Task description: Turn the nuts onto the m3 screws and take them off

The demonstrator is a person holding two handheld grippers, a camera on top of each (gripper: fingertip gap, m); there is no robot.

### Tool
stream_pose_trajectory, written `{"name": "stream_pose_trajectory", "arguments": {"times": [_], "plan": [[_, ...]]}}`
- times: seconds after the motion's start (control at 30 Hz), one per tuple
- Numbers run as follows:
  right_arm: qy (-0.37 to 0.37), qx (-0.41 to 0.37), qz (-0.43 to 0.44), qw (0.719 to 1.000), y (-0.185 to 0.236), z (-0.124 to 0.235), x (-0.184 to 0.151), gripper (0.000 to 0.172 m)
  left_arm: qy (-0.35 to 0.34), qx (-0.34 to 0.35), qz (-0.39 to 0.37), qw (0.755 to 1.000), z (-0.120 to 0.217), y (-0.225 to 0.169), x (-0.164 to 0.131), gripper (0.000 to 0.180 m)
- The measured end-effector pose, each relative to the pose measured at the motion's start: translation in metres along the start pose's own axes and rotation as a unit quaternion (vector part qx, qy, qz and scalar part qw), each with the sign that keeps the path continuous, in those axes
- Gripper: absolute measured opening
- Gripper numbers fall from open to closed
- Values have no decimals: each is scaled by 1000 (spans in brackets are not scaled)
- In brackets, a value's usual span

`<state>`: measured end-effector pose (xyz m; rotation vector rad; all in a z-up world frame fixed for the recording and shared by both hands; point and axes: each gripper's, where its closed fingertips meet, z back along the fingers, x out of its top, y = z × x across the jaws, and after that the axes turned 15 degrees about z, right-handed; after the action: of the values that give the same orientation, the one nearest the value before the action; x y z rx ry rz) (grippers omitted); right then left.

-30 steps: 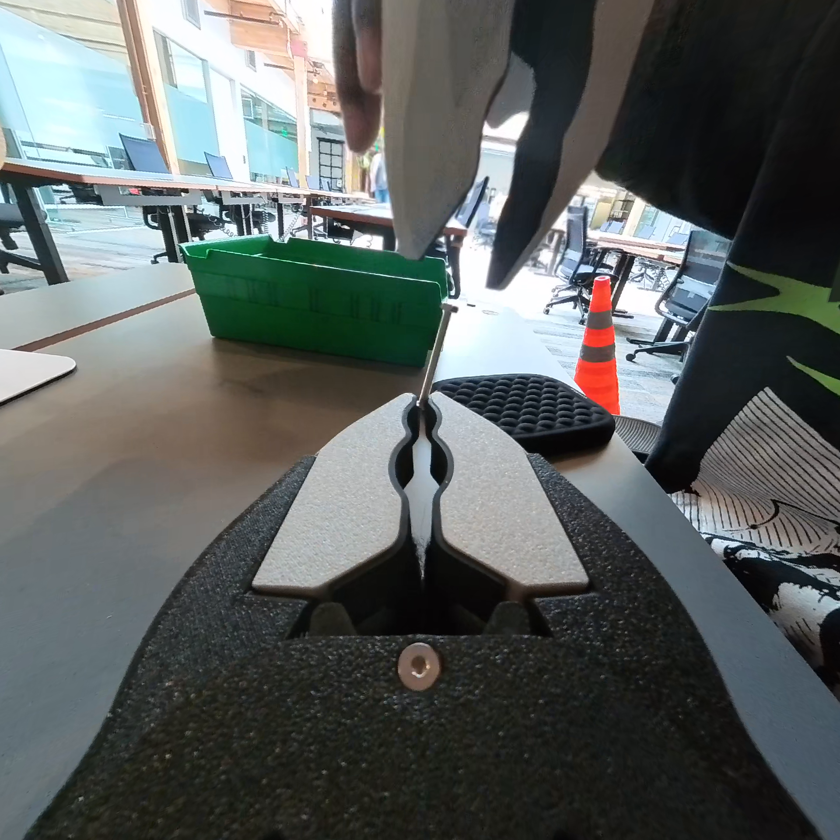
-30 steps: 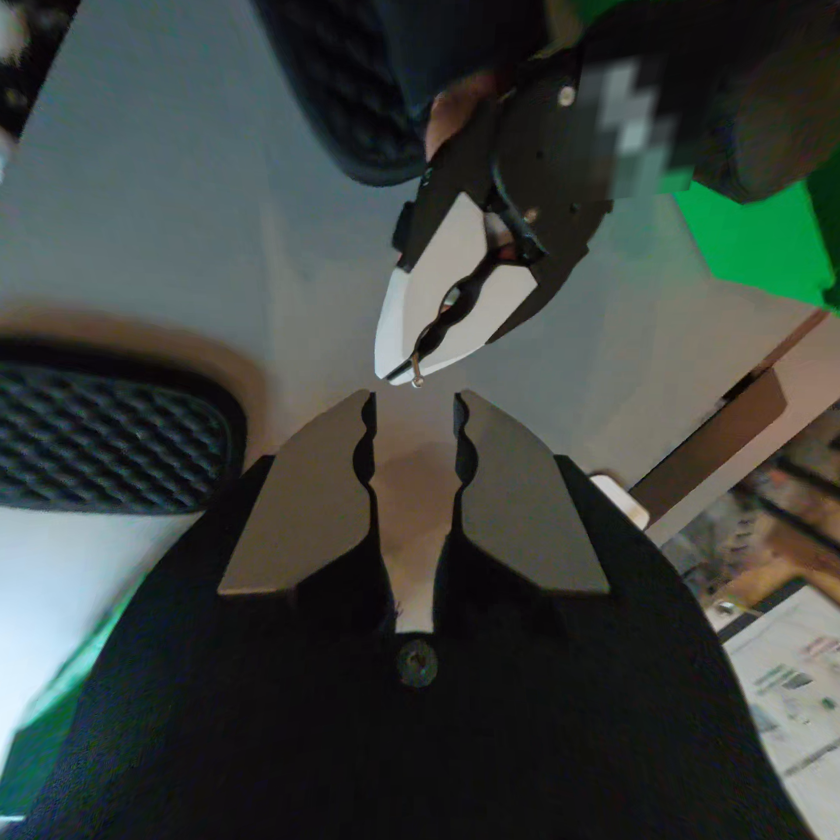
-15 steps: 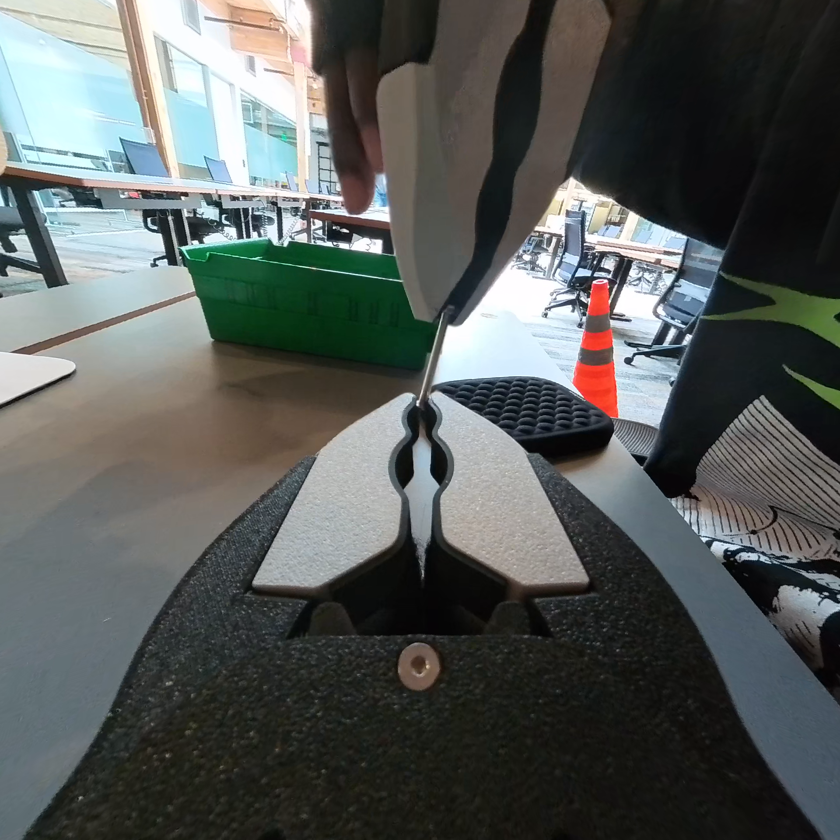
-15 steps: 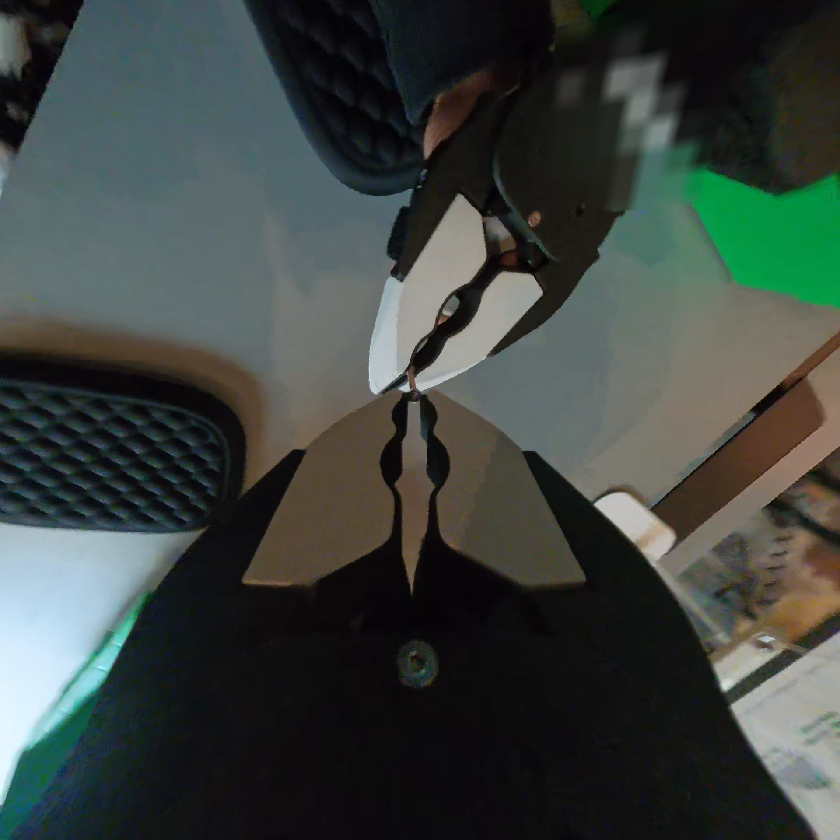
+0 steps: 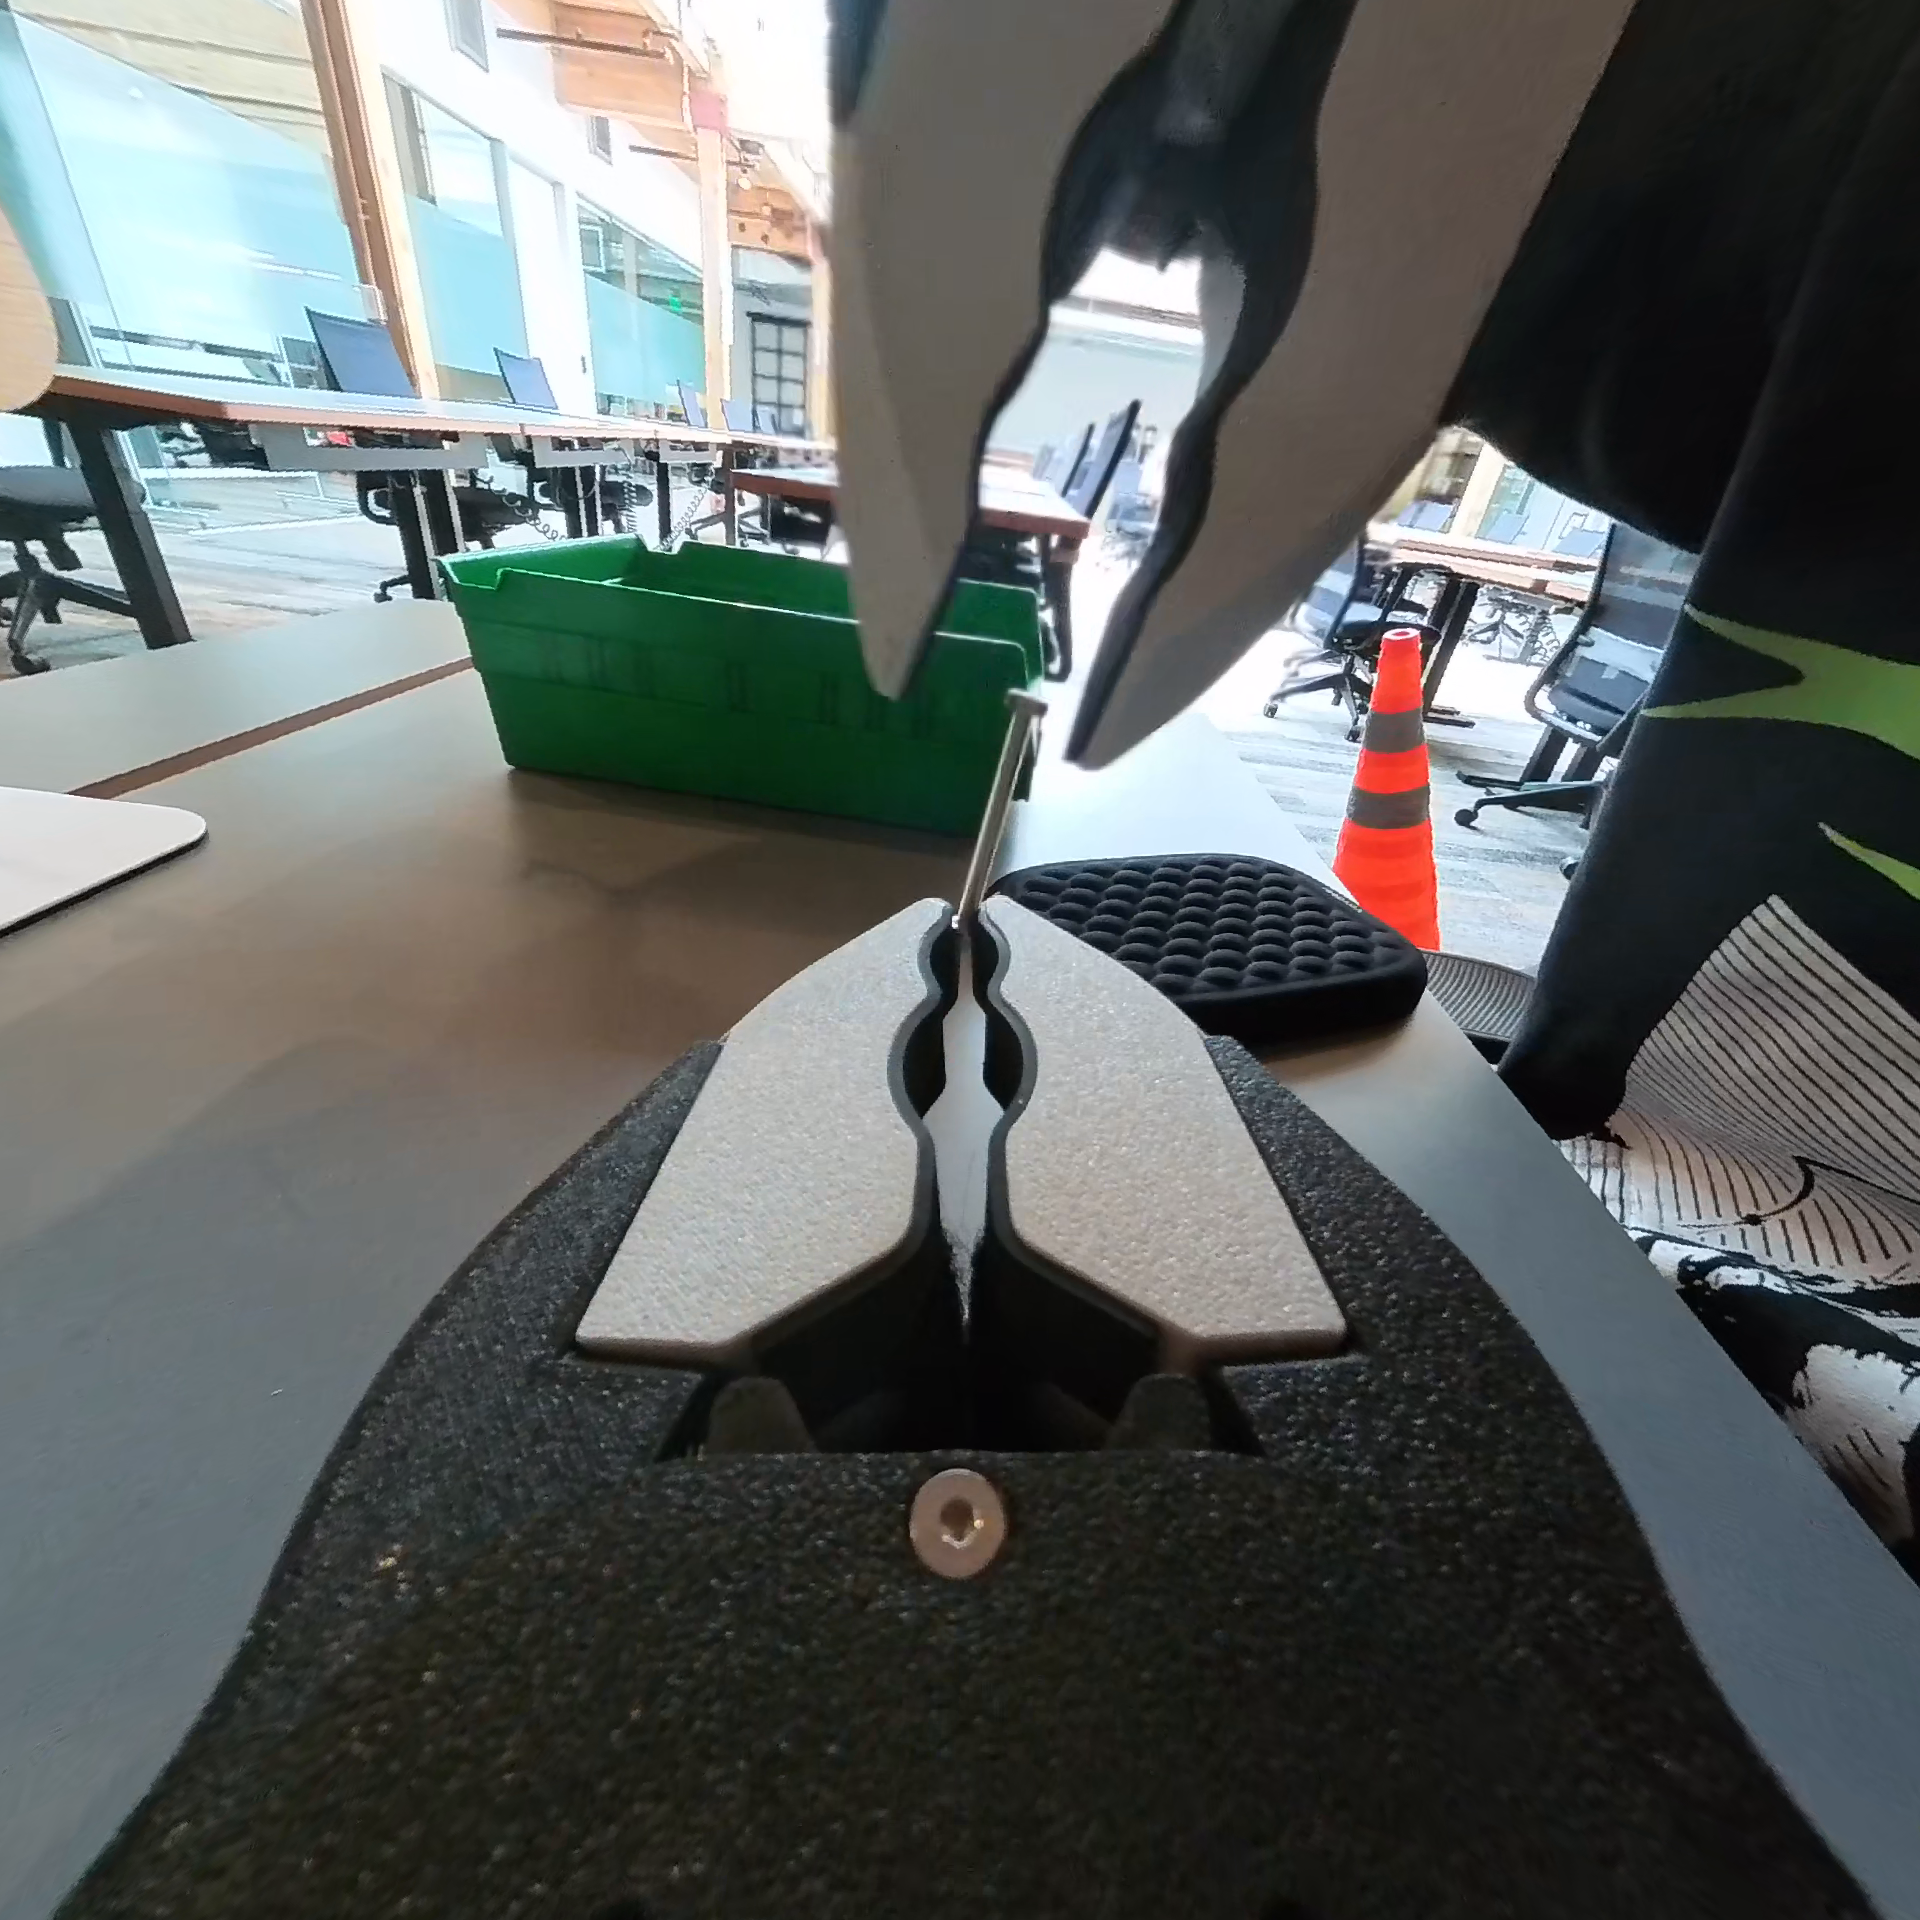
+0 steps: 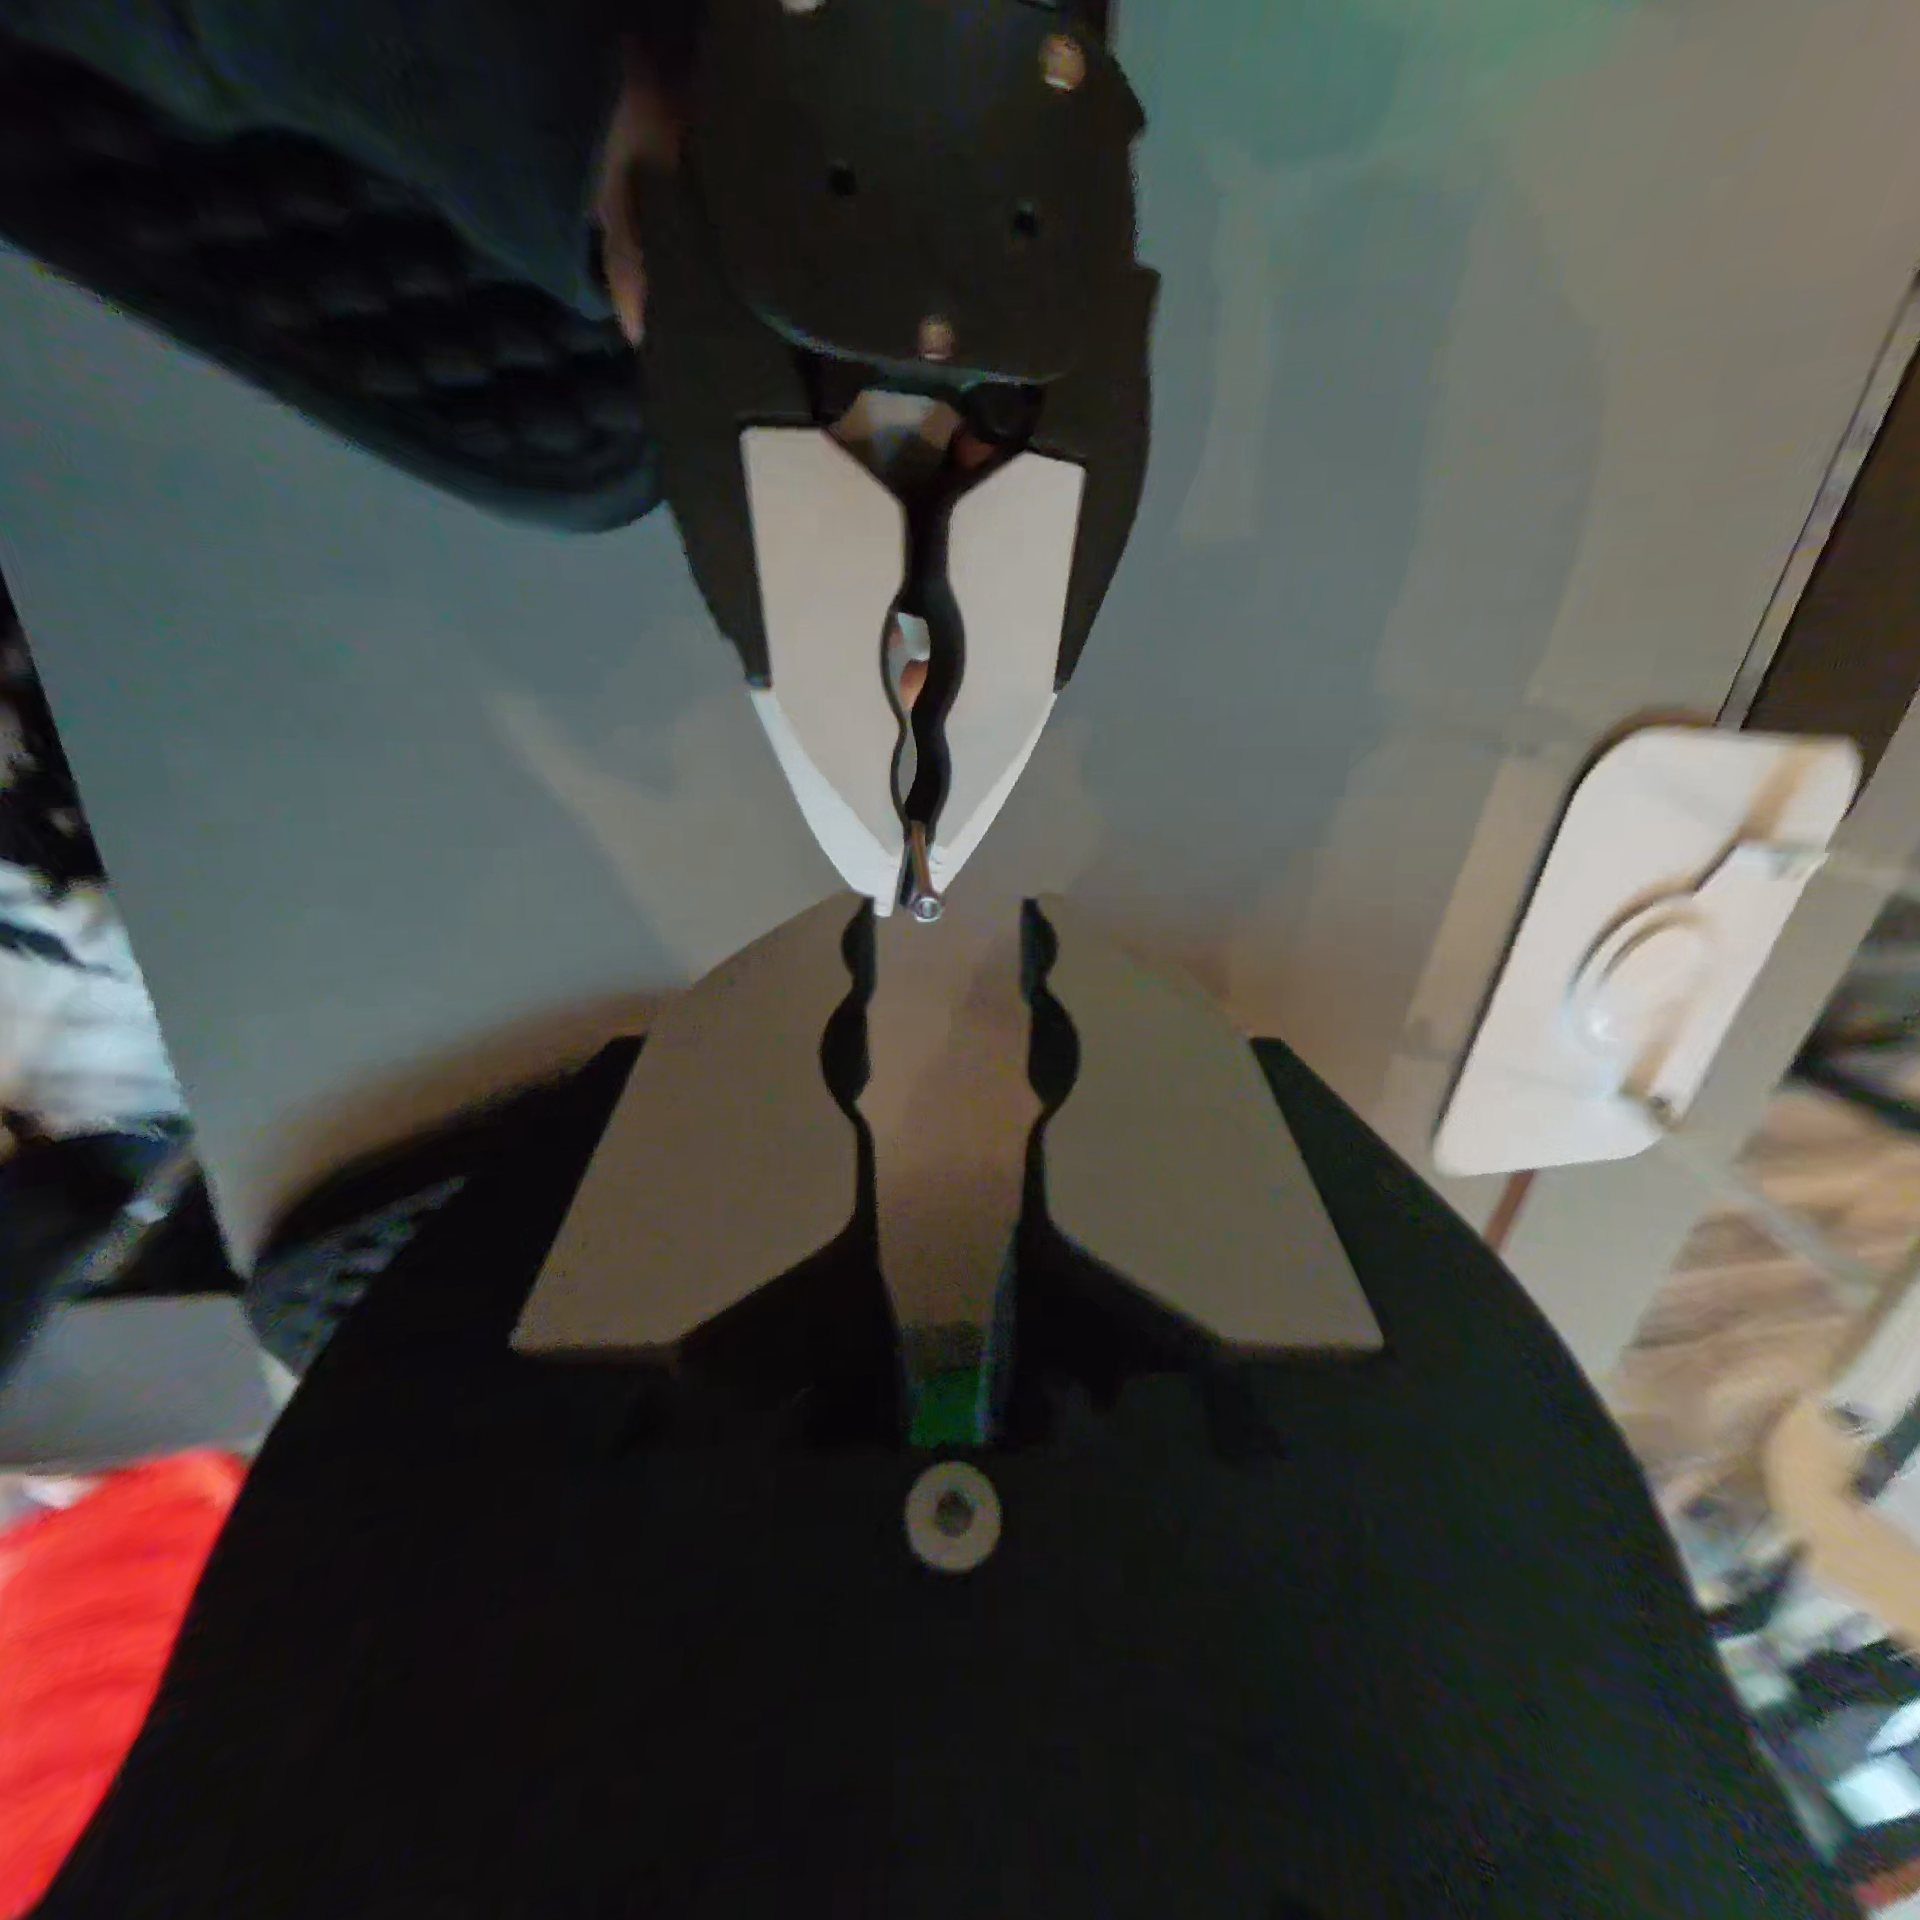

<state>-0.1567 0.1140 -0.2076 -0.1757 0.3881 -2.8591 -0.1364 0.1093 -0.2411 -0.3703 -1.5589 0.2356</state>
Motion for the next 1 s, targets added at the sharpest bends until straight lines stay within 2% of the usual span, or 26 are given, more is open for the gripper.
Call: {"name": "stream_pose_trajectory", "arguments": {"times": [0.03, 0.13, 0.2, 0.37, 0.53, 0.6, 0.7, 0.83, 0.9, 1.0], "plan": [[-8, 2, 54, 999, 0, 2, 1, 29, 1, -2, 0, 1000, 0, -1, 0, 1], [-54, 13, 237, 970, 7, 10, 9, 29, 3, -6, 1, 1000, -1, -2, -1, 1], [-63, 28, 314, 947, 11, 13, 8, 24, 2, -7, 2, 1000, -1, -2, -1, 1], [-66, 46, 376, 923, 7, 7, 6, 16, 3, -10, 3, 1000, -1, -2, -1, 1], [-55, 35, 401, 914, 3, -1, 5, 5, 4, -11, 4, 1000, -1, -2, -1, 1], [-55, 37, 371, 926, 1, -1, 5, 4, 1, -10, 4, 1000, 0, -2, 0, 1], [-59, 42, 279, 958, 0, 0, 5, 3, -9, -6, 3, 1000, 1, -1, 3, 1], [-41, 40, 103, 993, 1, -2, 3, 4, -5, 3, -3, 1000, 0, 0, 1, 1], [-33, 37, 5, 999, 2, -2, 2, 4, -5, 8, -4, 1000, 0, 2, 1, 1], [-20, 27, -88, 996, 4, -3, -2, 4, -3, 15, -7, 1000, 0, 3, 1, 1]]}}
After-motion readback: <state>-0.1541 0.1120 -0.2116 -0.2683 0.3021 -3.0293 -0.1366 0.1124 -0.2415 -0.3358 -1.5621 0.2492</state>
